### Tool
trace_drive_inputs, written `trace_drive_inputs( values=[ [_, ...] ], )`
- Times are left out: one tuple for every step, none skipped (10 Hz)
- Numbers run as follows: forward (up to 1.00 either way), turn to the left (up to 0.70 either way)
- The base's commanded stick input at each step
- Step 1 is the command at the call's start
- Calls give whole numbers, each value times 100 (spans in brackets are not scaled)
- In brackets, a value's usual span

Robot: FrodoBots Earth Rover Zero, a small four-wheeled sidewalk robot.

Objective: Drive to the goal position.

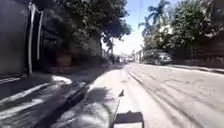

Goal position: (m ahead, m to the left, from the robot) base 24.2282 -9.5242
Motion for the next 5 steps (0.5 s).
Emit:
trace_drive_inputs(
  values=[
    [100,-40],
    [100,-27],
    [100,-1],
    [100,0],
    [100,0]
  ],
)
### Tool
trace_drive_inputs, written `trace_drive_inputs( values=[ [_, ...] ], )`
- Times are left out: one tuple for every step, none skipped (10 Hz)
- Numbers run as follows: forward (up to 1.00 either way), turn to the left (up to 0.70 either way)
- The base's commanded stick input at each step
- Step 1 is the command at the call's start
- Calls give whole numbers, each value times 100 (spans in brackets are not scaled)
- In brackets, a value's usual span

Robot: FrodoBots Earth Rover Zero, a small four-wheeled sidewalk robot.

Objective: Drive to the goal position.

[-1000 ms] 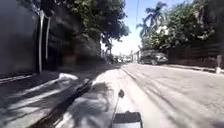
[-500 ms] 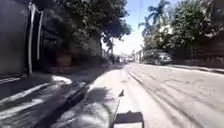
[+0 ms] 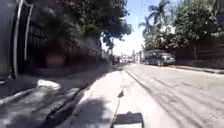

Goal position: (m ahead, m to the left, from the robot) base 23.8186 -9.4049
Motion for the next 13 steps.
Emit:
trace_drive_inputs(
  values=[
    [100,0],
    [100,0],
    [100,0],
    [100,0],
    [100,-1],
    [100,-36],
    [100,-40],
    [100,-40],
    [100,-25],
    [100,-5],
    [100,0],
    [100,-2],
    [100,-3]
  ],
)
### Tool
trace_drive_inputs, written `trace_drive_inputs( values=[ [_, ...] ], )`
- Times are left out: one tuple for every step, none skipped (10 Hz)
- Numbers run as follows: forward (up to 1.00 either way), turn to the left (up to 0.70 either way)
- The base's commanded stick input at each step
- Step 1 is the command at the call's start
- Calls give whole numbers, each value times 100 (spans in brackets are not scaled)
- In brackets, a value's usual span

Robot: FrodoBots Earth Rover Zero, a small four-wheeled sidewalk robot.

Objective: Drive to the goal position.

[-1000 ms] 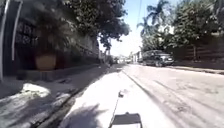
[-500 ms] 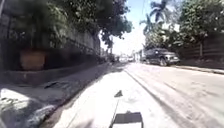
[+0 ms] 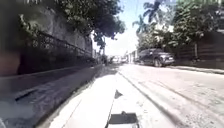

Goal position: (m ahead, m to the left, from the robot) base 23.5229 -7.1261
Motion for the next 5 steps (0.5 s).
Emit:
trace_drive_inputs(
  values=[
    [100,-3],
    [100,-3],
    [100,-4],
    [100,-30],
    [100,-40]
  ],
)
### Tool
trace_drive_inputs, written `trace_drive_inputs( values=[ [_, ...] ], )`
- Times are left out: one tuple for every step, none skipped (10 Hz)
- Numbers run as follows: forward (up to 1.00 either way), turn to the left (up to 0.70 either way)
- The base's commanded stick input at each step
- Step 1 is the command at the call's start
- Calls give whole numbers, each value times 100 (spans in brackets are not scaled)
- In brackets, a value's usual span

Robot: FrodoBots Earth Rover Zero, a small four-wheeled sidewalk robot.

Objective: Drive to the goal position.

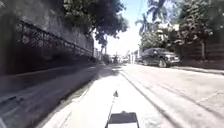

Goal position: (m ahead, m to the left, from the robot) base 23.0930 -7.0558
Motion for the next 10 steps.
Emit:
trace_drive_inputs(
  values=[
    [100,-24],
    [100,-4],
    [100,-2],
    [100,-2],
    [100,-2],
    [100,-2],
    [100,-2],
    [100,0],
    [100,0],
    [100,0]
  ],
)
